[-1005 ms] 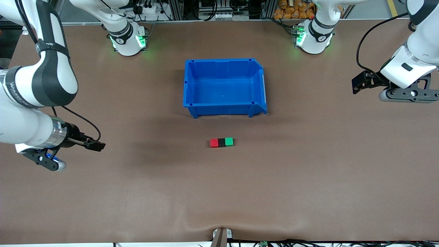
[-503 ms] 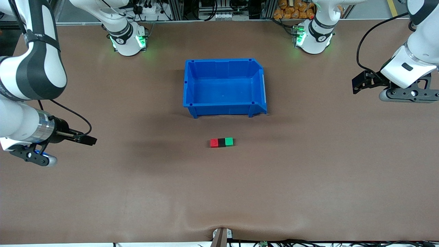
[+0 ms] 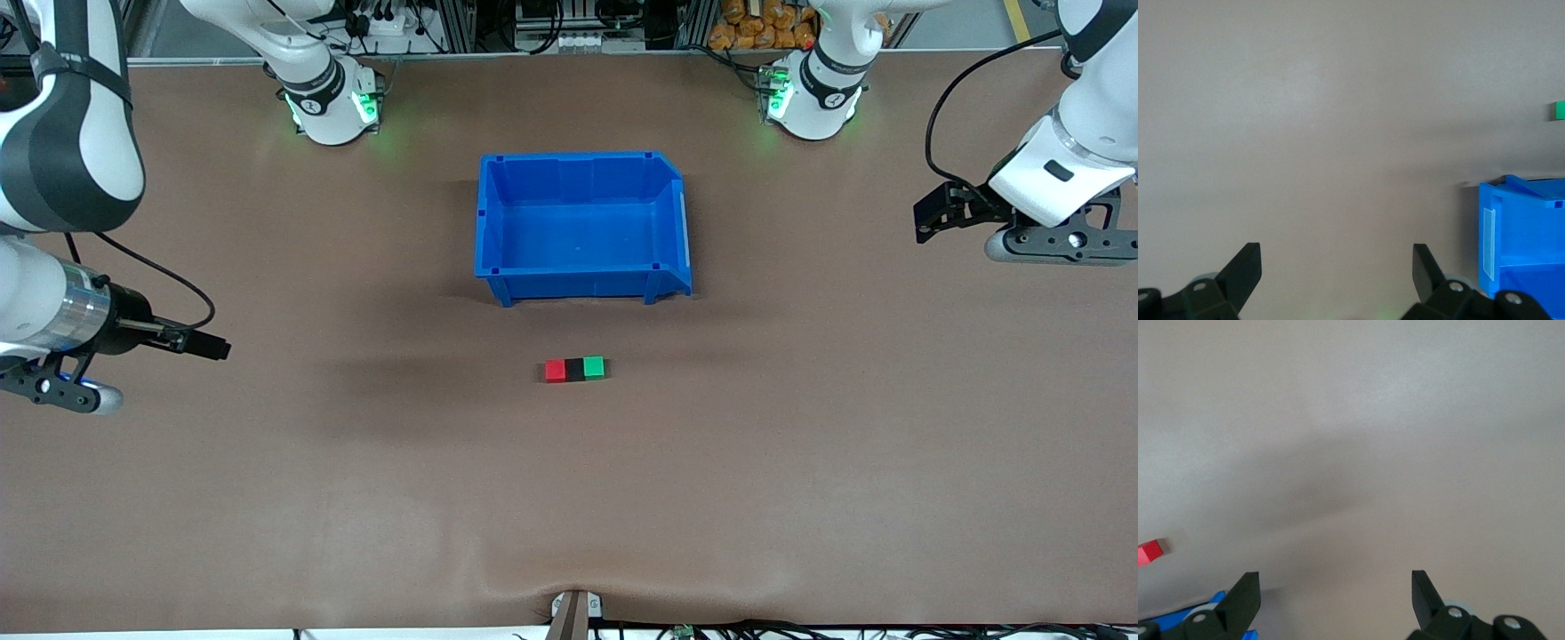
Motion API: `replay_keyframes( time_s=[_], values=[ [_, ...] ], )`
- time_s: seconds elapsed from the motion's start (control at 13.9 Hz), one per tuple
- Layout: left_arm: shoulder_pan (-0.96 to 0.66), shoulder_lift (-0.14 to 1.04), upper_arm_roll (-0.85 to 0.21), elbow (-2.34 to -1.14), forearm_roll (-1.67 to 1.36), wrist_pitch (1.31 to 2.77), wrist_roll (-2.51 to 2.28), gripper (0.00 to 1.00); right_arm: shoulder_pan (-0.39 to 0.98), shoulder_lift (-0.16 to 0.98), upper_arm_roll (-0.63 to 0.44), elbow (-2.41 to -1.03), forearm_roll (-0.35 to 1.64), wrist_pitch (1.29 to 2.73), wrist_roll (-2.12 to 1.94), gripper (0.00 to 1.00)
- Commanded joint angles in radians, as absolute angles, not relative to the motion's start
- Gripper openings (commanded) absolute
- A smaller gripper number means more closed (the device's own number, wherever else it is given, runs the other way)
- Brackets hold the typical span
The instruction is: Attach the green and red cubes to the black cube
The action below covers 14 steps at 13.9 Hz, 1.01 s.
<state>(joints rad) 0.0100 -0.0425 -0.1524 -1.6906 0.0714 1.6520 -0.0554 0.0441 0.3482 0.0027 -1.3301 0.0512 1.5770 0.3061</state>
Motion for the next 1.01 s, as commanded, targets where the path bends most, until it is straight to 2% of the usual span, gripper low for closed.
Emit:
replay_keyframes(
  time_s=[0.0,0.93],
  values=[
    [0.015,-0.048,-0.155,-1.683,0.049,1.644,-0.028,1.0,0.044,0.295,-0.011,-1.362,0.035,1.568,0.227,1.0],
    [0.003,-0.017,-0.163,-1.634,0.055,1.641,-0.032,1.0,0.041,0.192,-0.021,-1.379,0.034,1.525,0.161,1.0]
  ],
)
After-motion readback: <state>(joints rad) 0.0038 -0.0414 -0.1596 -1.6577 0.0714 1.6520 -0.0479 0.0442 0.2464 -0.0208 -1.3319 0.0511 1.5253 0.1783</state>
